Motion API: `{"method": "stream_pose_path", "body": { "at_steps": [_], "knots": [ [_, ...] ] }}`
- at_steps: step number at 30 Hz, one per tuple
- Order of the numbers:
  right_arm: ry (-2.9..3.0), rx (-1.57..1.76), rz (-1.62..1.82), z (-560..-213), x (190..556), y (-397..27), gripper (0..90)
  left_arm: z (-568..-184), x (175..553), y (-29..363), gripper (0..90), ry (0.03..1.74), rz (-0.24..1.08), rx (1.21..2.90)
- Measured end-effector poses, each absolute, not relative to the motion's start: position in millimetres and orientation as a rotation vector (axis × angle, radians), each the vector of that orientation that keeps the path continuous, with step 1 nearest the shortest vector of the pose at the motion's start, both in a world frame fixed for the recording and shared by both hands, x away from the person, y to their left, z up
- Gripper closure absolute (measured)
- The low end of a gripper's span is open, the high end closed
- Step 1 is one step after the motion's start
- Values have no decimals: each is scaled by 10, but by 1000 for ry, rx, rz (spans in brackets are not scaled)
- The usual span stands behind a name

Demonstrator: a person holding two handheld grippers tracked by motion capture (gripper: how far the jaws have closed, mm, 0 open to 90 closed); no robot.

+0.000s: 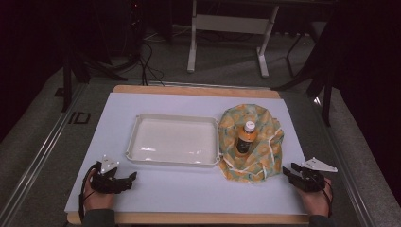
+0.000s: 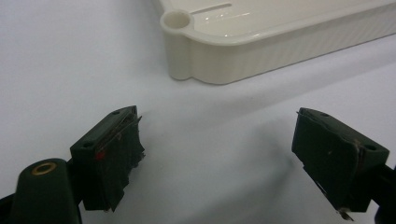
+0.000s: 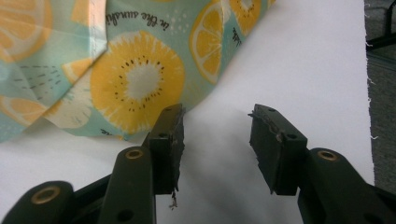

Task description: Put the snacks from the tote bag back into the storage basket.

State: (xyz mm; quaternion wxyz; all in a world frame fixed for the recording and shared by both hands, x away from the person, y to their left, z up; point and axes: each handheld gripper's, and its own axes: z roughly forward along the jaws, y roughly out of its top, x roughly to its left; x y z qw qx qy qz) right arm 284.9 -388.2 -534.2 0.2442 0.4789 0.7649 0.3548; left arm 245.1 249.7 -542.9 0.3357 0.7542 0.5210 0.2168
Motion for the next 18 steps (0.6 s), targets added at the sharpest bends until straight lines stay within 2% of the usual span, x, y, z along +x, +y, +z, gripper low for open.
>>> {"method": "stream_pose_path", "body": {
  "at_steps": [5, 18],
  "knots": [
    [2066, 1335, 1055, -5324, 2840, -3951, 566, -5422, 2426, 2496, 161, 1325, 569, 1959],
    [2138, 1286, 997, -5270, 2850, -3913, 594, -5407, 2427, 2544, 160, 1312, 562, 1942]
  ]
}}
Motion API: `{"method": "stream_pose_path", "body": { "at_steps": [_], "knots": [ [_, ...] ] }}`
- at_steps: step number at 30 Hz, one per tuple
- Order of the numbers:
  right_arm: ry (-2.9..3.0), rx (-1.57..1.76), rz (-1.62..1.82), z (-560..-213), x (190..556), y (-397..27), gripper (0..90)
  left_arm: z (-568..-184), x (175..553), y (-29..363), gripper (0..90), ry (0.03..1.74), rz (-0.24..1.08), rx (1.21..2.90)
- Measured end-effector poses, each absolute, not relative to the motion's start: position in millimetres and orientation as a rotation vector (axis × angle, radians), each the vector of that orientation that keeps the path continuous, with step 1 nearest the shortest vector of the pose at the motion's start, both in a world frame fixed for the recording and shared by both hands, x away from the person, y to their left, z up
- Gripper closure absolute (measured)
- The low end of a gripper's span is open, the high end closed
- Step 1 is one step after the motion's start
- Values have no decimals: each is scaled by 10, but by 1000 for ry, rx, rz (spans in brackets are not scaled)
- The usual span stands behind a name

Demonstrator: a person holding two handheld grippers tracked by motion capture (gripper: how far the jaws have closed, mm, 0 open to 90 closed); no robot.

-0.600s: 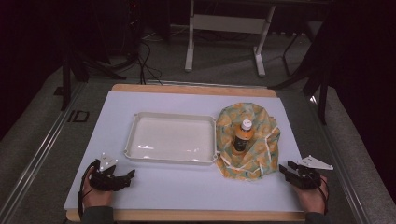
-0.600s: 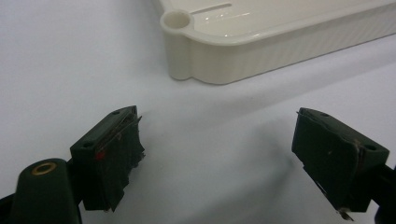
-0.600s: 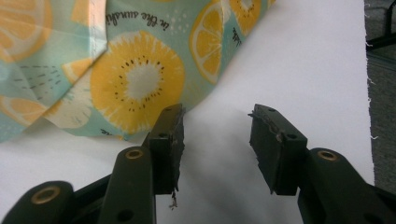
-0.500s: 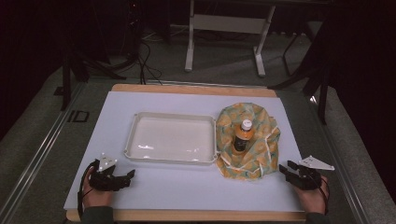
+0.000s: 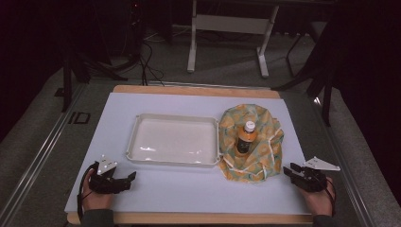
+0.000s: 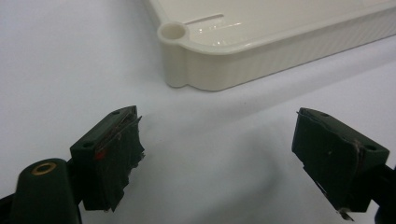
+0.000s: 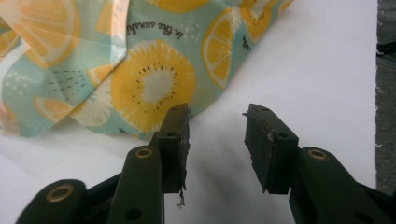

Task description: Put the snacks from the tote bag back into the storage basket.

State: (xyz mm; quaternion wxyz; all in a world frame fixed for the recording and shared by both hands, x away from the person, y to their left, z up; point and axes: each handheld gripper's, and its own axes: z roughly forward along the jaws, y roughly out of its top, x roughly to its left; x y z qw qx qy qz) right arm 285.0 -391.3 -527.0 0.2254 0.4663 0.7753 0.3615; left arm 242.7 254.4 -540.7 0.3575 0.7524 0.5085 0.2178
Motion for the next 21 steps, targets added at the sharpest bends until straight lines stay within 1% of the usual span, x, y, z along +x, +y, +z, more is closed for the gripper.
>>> {"method": "stream_pose_path", "body": {
  "at_steps": [21],
  "knots": [
    [2248, 1139, 881, -4991, 2941, -3770, 582, -5404, 2408, 2574, 160, 1265, 542, 1925]
  ]
}}
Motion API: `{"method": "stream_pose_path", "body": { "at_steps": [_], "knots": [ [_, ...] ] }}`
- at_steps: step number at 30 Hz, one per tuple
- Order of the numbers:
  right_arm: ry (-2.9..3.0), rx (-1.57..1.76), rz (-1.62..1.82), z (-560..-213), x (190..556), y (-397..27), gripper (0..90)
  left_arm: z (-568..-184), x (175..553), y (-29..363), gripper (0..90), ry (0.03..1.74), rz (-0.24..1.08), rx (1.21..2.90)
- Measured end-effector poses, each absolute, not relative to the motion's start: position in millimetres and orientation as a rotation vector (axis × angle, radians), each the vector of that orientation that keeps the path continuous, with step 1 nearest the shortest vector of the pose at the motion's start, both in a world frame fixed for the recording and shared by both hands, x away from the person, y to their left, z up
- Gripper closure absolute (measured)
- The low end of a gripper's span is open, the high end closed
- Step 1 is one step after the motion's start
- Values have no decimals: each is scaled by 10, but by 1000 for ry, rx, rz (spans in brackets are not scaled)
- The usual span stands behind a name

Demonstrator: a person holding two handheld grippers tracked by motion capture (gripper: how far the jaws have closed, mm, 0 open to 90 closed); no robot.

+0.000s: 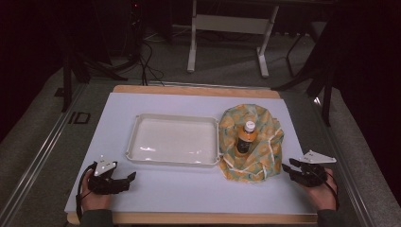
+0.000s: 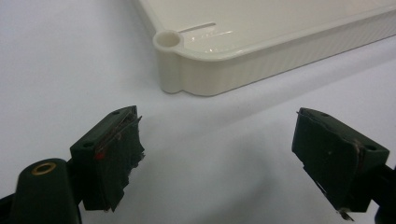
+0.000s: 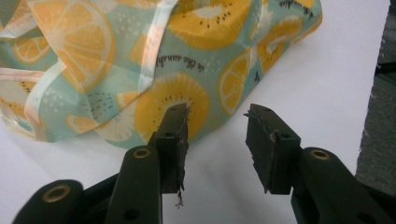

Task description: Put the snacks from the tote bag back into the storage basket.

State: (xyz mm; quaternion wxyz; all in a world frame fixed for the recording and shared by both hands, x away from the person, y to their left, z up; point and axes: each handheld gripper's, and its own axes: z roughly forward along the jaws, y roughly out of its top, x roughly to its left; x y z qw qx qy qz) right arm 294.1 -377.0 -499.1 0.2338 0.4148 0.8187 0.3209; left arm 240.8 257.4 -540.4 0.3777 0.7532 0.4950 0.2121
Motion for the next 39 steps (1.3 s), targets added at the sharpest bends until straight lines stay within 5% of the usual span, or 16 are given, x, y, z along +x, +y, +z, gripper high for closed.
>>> {"method": "stream_pose_path", "body": {
  "at_steps": [39],
  "knots": [
    [2400, 879, 748, -4441, 3184, -3405, 603, -5408, 2390, 2582, 166, 1227, 527, 1919]
  ]
}}
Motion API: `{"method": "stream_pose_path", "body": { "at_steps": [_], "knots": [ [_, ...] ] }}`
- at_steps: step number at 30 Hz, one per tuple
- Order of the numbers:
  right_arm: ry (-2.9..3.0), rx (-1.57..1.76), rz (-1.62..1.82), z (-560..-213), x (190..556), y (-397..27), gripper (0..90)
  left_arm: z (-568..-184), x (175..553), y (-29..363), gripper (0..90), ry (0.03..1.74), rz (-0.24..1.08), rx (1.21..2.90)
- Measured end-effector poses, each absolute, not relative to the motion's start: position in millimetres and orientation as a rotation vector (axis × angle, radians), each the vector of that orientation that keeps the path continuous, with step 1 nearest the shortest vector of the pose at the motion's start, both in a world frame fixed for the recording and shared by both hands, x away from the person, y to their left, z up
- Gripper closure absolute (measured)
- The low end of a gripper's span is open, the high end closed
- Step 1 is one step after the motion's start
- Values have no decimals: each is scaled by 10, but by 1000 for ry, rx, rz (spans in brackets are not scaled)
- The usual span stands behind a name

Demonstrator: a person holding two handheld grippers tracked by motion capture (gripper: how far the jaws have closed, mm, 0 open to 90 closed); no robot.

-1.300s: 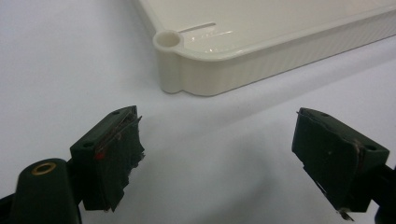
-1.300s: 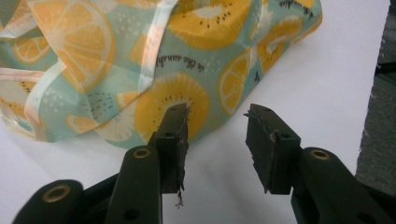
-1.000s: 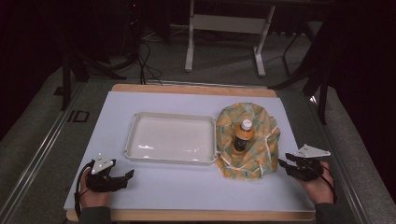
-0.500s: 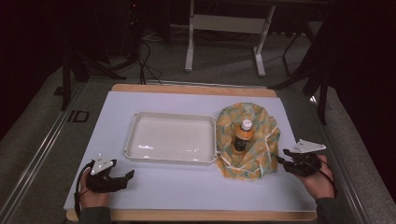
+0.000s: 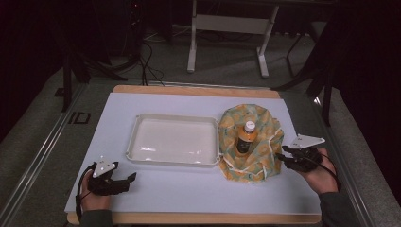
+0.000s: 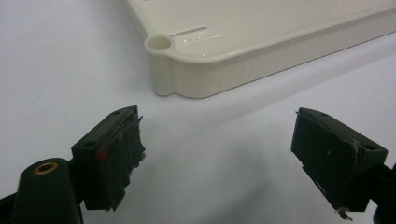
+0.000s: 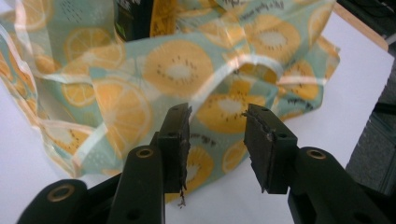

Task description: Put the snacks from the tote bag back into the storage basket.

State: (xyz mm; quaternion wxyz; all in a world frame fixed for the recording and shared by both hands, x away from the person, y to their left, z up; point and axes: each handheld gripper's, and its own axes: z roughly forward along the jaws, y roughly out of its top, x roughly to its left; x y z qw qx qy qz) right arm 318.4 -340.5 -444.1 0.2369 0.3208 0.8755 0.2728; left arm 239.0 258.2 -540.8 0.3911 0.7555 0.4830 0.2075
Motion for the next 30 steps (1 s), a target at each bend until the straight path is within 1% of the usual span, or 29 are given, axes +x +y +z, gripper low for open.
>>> {"method": "stream_pose_path", "body": {
  "at_steps": [8, 19, 25, 30],
  "knots": [
    [2445, 820, 720, -4316, 3256, -3281, 646, -5407, 2390, 2580, 166, 1224, 526, 1926],
    [2452, 771, 739, -4231, 3294, -3173, 676, -5408, 2390, 2578, 167, 1222, 525, 1927],
    [2454, 742, 728, -4176, 3341, -3079, 674, -5409, 2393, 2575, 169, 1220, 524, 1935],
    [2460, 711, 709, -4134, 3382, -2986, 697, -5410, 2393, 2575, 170, 1220, 525, 1931]
  ]
}}
